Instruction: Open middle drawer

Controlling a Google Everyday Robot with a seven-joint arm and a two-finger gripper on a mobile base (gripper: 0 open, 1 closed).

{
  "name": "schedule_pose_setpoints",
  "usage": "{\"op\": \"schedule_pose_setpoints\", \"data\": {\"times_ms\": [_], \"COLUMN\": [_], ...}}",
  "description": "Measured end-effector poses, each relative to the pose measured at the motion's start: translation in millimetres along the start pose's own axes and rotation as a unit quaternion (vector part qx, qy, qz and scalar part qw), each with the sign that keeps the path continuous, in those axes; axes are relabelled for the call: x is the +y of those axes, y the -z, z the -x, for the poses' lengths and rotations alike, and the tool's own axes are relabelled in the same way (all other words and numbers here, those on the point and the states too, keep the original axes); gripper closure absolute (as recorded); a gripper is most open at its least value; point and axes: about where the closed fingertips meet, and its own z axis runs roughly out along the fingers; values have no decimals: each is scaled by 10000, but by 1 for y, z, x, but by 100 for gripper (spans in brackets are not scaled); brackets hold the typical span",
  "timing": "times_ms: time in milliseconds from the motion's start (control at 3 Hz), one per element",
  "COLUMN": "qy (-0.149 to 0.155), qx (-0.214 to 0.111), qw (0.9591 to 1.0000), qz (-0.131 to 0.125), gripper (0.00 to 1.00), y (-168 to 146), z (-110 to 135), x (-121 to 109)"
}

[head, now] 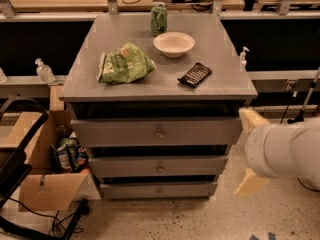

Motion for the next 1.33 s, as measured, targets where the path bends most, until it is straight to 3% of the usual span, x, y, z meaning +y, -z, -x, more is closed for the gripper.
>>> {"op": "schedule_pose_setpoints", "data": {"times_ms": [333, 667, 1000, 1333], "qy": [-309, -426, -583, -470], "qx": [-21, -173, -434, -500], "qw": [9995, 9989, 9970, 9968], "qz": [46, -22, -277, -402], "gripper": [0, 0, 0, 0], "y": [-53, -106, -143, -149], "z": [-8, -13, -22, -25], "x": [47, 72, 66, 61]}}
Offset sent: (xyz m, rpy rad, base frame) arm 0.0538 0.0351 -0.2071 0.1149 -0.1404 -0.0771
